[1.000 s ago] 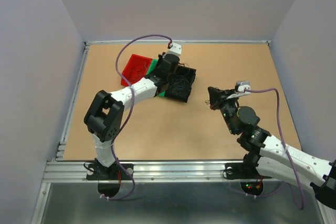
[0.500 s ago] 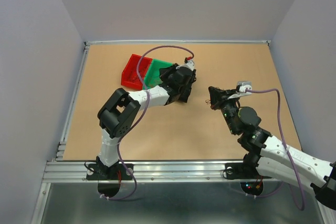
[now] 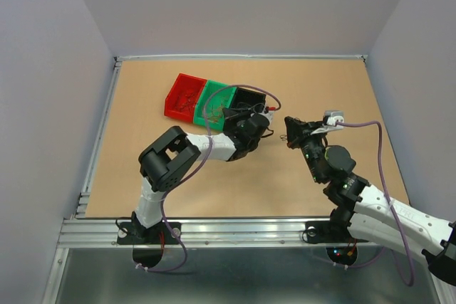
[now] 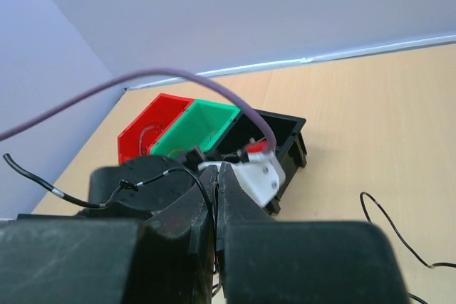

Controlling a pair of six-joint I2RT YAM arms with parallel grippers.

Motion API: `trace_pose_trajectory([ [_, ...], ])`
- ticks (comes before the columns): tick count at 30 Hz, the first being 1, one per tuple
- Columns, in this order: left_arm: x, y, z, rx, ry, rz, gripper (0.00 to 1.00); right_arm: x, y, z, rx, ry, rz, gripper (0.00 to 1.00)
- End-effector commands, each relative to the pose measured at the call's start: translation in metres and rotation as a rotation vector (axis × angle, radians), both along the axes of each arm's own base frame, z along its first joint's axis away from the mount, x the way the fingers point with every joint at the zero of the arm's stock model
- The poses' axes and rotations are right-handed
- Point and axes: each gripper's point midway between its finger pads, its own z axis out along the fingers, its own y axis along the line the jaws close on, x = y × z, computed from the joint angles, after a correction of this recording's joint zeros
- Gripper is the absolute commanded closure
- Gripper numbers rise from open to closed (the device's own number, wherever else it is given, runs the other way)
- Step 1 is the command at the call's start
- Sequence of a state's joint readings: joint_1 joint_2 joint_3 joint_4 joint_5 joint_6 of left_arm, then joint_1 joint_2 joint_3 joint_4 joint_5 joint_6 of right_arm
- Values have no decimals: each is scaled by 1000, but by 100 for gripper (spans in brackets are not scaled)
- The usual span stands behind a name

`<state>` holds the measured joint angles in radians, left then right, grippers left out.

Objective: Untangle the cables

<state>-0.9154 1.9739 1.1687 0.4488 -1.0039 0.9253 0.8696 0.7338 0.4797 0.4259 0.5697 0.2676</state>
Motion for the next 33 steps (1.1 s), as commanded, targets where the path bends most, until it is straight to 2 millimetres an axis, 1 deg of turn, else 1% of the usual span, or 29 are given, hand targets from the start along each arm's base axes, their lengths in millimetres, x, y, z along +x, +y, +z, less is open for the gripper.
trace_pose_trajectory([
  [1, -15, 8, -24, 111, 115, -31, 100, -1, -7, 28, 71, -43, -25, 99],
  [2, -17, -7, -26, 65, 174, -96, 100, 0, -8, 27, 69, -42, -28, 99],
  [3, -21, -12, -32, 48, 237, -123, 100, -1, -8, 27, 70, -43, -26, 99],
  [4, -31, -9, -41, 64, 329, -142, 100, -1, -8, 27, 71, -43, -26, 100],
  [5, -36, -26, -43, -12, 393, -206, 100, 0, -8, 28, 70, -43, -28, 100],
  [6, -41, -30, -36, -47, 423, -236, 100, -1, -8, 28, 71, -44, -26, 99],
  [7, -49, -36, -36, -84, 478, -272, 100, 0, -8, 28, 68, -44, -27, 99],
  [8, -51, -39, -27, -115, 483, -286, 100, -1, -8, 28, 70, -43, -25, 99],
  [10, -52, -40, -20, -176, 515, -298, 100, -1, -8, 28, 72, -43, -28, 100],
  [11, -59, -52, -16, -243, 582, -338, 100, 0, -8, 28, 73, -44, -28, 99],
  [12, -61, -56, -15, -280, 621, -355, 100, 0, -7, 27, 68, -40, -26, 99],
  [13, -56, -55, -7, -322, 659, -354, 100, 0, -7, 26, 67, -39, -28, 99],
  [14, -62, -66, -14, -384, 735, -386, 100, 0, -7, 26, 68, -39, -27, 99],
  [16, -59, -70, -12, -444, 782, -380, 100, 0, -7, 26, 68, -38, -27, 99],
  [17, -52, -71, -11, -497, 814, -366, 100, 1, -6, 25, 62, -35, -29, 99],
  [18, -53, -75, -12, -535, 855, -379, 100, 1, -6, 26, 66, -36, -29, 99],
  [19, -52, -83, -7, -580, 887, -403, 100, 1, -6, 24, 62, -34, -27, 99],
  [20, -44, -77, -16, -600, 914, -370, 100, 1, -6, 25, 63, -36, -28, 99],
  [22, -39, -73, -20, -645, 948, -327, 100, 1, -6, 25, 65, -35, -27, 99],
  [23, -30, -74, -20, -682, 961, -321, 100, 1, -6, 24, 62, -33, -27, 99],
  [24, -32, -79, -20, -703, 983, -333, 100, 1, -6, 26, 65, -37, -28, 99],
  [25, -26, -75, -20, -743, 997, -323, 100, 1, -6, 25, 62, -35, -28, 99],
  [26, -27, -83, -14, -803, 1028, -347, 100, 1, -6, 26, 65, -37, -29, 99],
  [27, -24, -82, -20, -825, 1052, -334, 100, 1, -6, 25, 64, -34, -29, 99],
  [28, -21, -85, -17, -848, 1059, -339, 100, 1, -6, 25, 65, -35, -29, 99],
  [29, -22, -89, -18, -871, 1079, -346, 100, 1, -6, 25, 68, -34, -28, 99],
  [30, -21, -91, -27, -895, 1101, -325, 100, 2, -6, 25, 65, -34, -29, 99],
  [31, -15, -94, -26, -914, 1090, -337, 100, 2, -6, 24, 66, -32, -30, 100],
  [33, -13, -100, -32, -956, 1097, -329, 100, 2, -5, 25, 64, -33, -27, 99],
])
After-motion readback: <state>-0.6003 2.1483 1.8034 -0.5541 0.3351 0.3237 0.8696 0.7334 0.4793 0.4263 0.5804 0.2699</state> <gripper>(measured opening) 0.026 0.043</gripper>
